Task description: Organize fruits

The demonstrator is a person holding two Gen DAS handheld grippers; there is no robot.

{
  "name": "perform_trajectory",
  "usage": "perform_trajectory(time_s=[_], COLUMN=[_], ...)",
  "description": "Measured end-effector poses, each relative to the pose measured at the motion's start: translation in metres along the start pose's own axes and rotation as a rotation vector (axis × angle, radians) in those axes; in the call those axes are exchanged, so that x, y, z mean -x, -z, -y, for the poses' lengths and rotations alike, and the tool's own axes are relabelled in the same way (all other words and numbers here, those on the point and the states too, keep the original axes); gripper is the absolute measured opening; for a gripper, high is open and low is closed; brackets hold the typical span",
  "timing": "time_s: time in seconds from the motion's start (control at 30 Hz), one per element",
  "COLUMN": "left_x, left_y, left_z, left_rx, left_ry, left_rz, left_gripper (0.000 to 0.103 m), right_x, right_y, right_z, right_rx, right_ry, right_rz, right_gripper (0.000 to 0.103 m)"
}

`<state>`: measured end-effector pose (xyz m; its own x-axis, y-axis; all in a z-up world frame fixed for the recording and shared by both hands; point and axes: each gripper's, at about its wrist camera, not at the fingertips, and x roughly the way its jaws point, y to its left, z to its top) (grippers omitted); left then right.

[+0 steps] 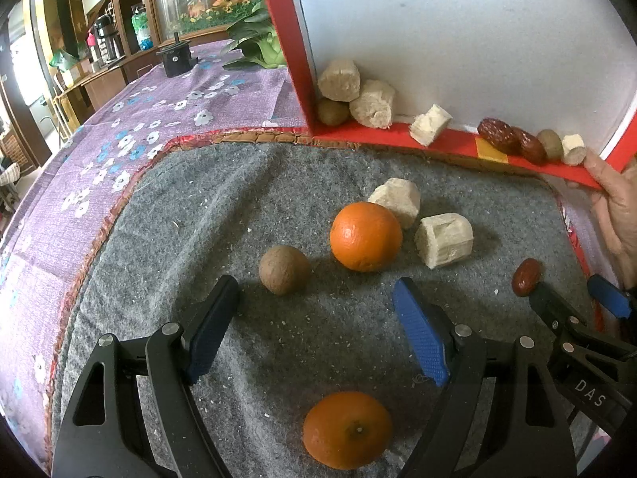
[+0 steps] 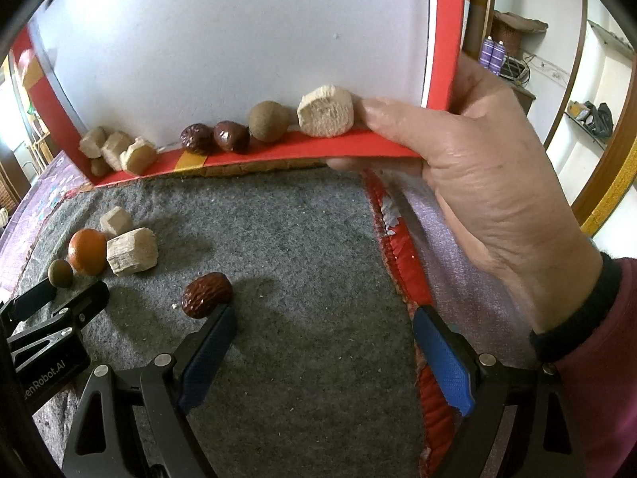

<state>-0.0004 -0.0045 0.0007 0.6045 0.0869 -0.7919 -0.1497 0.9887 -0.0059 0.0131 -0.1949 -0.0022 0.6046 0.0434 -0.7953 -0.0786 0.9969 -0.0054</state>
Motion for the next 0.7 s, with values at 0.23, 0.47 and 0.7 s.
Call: perform_trajectory(time_s=[0.23,0.47,0.7], left_x=[0.0,0.0,-0.0001], left_y=[-0.0001,0.0001,0.0001], left_z=[-0.0002,0.0001,0.0002], left_rx=[0.0,0.0,0.0], left_ry=[0.0,0.0,0.0], left_rz=[0.0,0.0,0.0], left_gripper=[0.081,0.081,0.081], right_x=[-0.0007,-0.0006,-0.0004], right_y=[-0.0008,-0.0012,-0.0002], right_z=[0.0005,0.0,-0.0001], right_rx=[0.0,0.0,0.0], right_ry=[0.0,0.0,0.0], right_rz=[-0.001,-0.001,-0.001], right_gripper=[0.09,0.09,0.09])
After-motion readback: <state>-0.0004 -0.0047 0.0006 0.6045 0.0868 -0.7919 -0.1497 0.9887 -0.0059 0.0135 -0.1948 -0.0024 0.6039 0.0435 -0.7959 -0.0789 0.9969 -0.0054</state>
